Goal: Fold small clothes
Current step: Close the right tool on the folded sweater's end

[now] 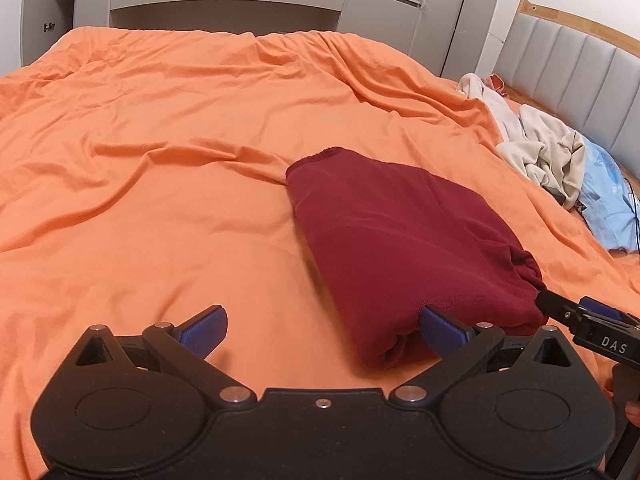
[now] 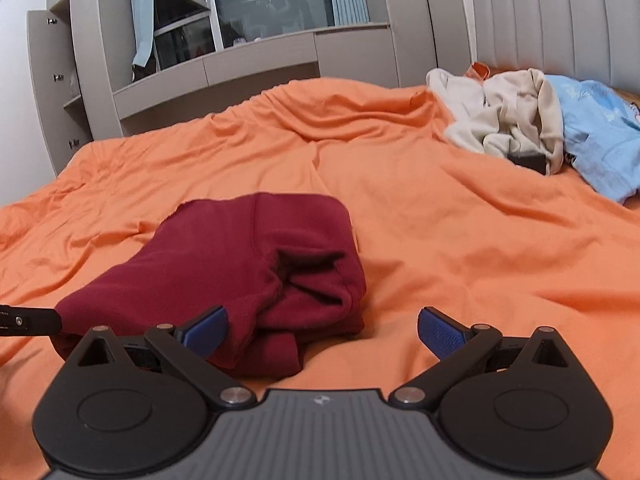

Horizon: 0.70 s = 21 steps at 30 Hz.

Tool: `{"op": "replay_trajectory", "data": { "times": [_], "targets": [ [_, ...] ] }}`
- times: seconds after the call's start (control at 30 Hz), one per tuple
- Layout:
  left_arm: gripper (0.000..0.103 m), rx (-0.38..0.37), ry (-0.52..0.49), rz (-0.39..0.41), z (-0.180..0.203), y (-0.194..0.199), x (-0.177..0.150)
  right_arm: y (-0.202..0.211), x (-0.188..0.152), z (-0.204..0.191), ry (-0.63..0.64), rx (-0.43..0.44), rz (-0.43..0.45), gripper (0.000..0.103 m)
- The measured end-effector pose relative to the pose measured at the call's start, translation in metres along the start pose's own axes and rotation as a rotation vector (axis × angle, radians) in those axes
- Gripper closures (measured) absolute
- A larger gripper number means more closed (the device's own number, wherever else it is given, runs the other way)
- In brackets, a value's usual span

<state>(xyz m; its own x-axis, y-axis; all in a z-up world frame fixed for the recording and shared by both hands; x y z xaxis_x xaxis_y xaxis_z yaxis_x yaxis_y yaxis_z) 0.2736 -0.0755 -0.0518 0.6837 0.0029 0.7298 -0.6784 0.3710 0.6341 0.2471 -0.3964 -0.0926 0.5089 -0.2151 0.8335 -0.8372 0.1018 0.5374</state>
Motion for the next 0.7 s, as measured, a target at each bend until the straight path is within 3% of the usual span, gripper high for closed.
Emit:
{"op": "replay_trajectory", "data": {
  "times": [0.17, 0.3, 0.53, 0.67, 0.7],
  "targets": [
    [0.001, -0.013, -0.002, -0.011, -0.001, -0.002, -0.002, 0.008, 0.003, 0.008, -0.045, 0.028, 0.036, 0.000],
    [0.001, -0.048, 0.016, 0.041, -0.005, 0.004, 0.004, 0.011, 0.015, 0.022, -0.132, 0.075, 0.073, 0.000],
    [0.001, -0.060, 0.003, 0.029, -0.011, -0.015, 0.032, -0.044, 0.043, 0.051, -0.295, 0.098, -0.062, 0.000],
    [0.001, -0.095, 0.012, 0.011, -0.019, -0.035, 0.044, -0.086, 0.054, 0.066, -0.415, 0.203, -0.158, 0.001],
    [0.001, -0.109, 0.022, 0.009, -0.023, -0.041, 0.046, -0.094, 0.056, 0.067, -0.435, 0.228, -0.170, 0.006]
  ]
}}
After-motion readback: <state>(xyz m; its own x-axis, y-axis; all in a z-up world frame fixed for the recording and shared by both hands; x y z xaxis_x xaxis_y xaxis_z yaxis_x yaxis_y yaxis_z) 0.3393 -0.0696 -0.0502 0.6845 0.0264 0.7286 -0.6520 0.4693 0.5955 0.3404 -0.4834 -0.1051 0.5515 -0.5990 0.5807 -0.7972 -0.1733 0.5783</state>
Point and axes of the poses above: each gripper's, at about its wrist camera, not at the fingertips, and y roughly against the way its jaws point, z to its right, x to its top, the point moved 1 cm from there along -y, roughly the way its jaws point, and after that the axes turned 7 degrees about -x, right-handed, at the moved point
